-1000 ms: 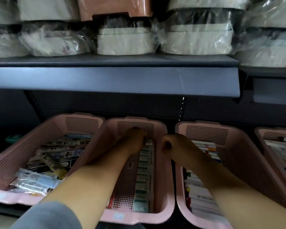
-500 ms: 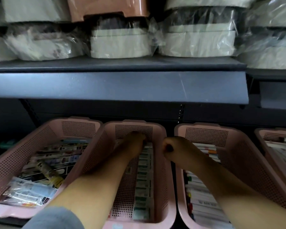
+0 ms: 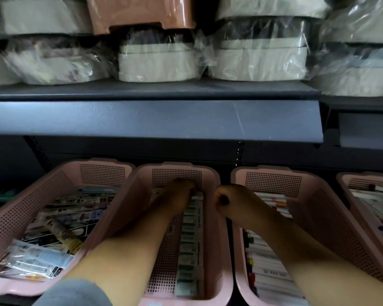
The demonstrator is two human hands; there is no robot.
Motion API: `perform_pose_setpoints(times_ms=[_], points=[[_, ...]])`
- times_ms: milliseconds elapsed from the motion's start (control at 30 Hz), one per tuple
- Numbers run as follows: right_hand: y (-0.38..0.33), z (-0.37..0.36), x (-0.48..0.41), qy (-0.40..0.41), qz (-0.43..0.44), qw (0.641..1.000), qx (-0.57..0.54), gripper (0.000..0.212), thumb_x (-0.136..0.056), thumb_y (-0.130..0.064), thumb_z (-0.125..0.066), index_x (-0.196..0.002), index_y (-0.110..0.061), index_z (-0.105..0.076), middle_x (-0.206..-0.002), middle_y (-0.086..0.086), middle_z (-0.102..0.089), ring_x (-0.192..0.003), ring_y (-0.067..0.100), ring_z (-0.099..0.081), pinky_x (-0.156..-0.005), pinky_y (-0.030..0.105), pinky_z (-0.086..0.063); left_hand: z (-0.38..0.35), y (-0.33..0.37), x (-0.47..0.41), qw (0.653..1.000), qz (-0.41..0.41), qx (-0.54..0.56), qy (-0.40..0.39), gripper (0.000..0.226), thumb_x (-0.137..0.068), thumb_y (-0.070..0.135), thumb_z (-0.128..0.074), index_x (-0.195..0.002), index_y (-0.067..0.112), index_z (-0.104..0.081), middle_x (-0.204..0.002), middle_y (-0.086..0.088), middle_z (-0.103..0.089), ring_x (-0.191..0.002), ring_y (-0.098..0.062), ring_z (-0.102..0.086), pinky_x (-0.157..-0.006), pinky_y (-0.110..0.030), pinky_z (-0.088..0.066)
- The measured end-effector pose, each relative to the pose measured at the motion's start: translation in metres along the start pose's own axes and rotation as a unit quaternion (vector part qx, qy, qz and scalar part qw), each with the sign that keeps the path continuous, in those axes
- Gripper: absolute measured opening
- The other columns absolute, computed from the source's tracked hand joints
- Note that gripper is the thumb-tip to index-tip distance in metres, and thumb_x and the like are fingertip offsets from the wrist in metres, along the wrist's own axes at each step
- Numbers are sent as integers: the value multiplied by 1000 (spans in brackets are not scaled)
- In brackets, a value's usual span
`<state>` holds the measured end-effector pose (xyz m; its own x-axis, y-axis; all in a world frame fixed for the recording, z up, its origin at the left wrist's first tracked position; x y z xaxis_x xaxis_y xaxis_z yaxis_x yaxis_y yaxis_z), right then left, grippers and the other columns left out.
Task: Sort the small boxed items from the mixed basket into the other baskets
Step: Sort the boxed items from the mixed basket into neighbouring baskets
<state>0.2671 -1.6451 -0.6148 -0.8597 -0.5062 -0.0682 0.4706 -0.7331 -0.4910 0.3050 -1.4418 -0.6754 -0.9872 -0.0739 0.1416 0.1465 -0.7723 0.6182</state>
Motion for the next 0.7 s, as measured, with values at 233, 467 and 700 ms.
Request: perform_pose_setpoints(times_ms=[233, 467, 700], points=[[1, 0, 0, -5, 3, 1000, -7, 27, -89, -16, -62, -71, -34, -54, -72, -13, -56, -63, -3, -53, -51, 10, -33, 5, 9, 9, 997, -46, -62, 7, 21, -102, 42, -52, -101, 36, -73, -109, 11, -72, -92, -1, -63, -86, -32, -51], [7, 21, 3, 27, 16, 999, -35, 16, -88, -17, -66, -82, -31, -64, -77, -14, -61, -69, -4, -56, -57, 8, -35, 29, 60, 36, 978, -142, -138, 73, 36, -98, 28, -67, -134, 32, -66, -136, 6, -63, -121, -16, -60, -101, -31, -48], [41, 82, 42, 92, -33, 995, 8, 8, -93, -25, -60, -89, -30, -66, -88, -10, -65, -78, 8, -61, -72, 27, -44, 7, 149, 66, 962, -233, -119, 85, 27, -99, 26, -65, -126, 30, -68, -126, 4, -68, -111, -15, -65, -96, -33, -55]])
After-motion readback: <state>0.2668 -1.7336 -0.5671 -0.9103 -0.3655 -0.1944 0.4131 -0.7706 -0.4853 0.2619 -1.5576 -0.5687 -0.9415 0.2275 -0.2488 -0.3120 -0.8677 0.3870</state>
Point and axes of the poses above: each hand's wrist, its own x-axis away from the middle knuckle, its own z-axis out of the back of the hand, y = z × x, the point moved 3 cm from there along -x, towards the middle knuckle
